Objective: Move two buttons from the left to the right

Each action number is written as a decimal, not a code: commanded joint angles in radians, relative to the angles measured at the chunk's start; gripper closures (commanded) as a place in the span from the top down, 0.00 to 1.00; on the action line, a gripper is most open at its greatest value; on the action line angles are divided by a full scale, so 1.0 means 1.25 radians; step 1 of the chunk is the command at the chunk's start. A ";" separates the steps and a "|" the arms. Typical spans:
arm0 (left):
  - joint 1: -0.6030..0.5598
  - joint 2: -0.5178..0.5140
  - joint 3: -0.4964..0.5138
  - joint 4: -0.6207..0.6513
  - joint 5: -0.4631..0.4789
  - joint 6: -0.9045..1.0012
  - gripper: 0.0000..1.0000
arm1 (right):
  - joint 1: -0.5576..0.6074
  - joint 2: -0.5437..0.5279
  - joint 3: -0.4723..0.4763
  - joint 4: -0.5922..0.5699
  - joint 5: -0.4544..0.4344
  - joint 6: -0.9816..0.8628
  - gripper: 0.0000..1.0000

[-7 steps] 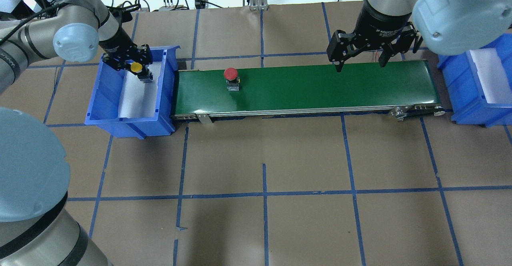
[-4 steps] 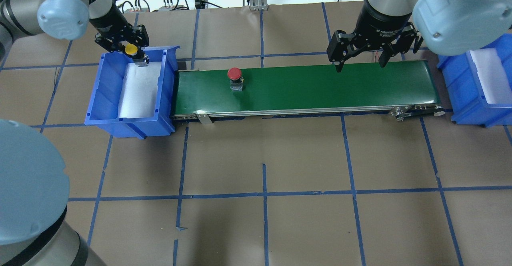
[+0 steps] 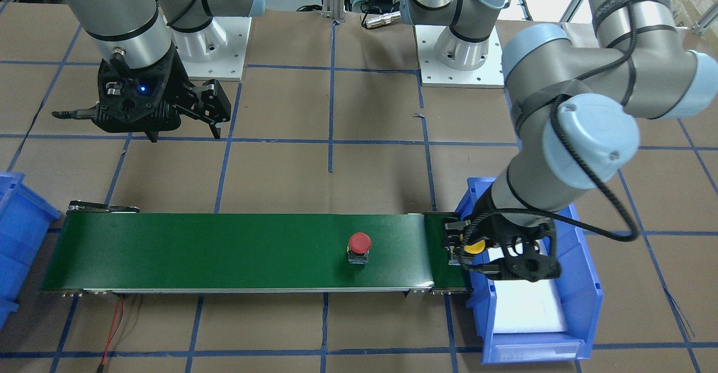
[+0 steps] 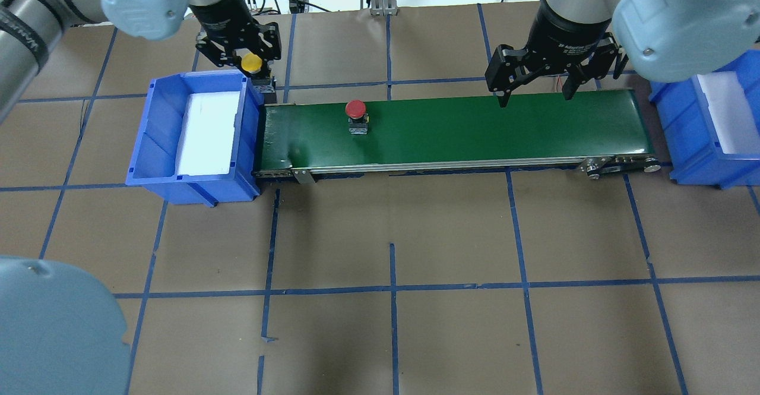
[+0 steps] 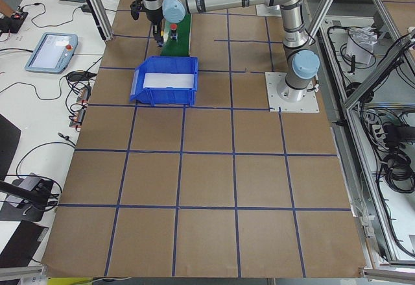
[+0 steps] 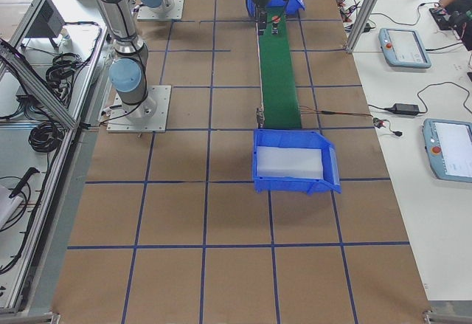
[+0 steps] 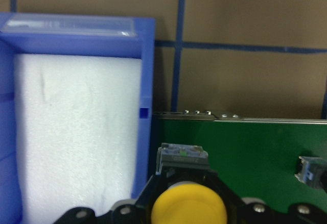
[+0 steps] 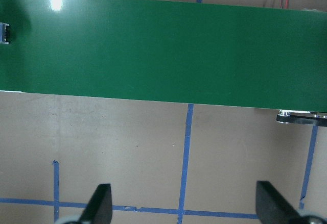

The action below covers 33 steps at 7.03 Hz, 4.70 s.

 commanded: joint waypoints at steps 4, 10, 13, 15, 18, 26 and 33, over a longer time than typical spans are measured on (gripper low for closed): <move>-0.046 -0.064 -0.053 0.074 0.002 -0.027 0.30 | 0.000 0.000 0.001 0.000 0.000 -0.001 1.00; -0.046 -0.037 -0.041 0.046 0.054 -0.028 1.00 | 0.000 -0.001 0.001 0.000 -0.001 -0.001 1.00; -0.047 0.030 0.114 -0.162 0.095 -0.017 1.00 | 0.000 0.000 0.001 0.000 0.000 -0.001 1.00; 0.052 0.169 0.101 -0.213 0.093 0.044 1.00 | 0.000 0.000 0.001 0.000 -0.001 -0.001 1.00; 0.057 0.285 -0.057 -0.274 0.089 0.042 1.00 | 0.000 0.000 0.001 0.000 -0.001 -0.001 1.00; 0.036 0.338 -0.144 -0.135 0.072 0.037 1.00 | 0.000 -0.001 0.001 0.000 -0.001 -0.001 1.00; 0.072 0.350 -0.156 -0.133 0.057 0.025 1.00 | 0.000 -0.004 0.001 0.000 -0.002 -0.002 1.00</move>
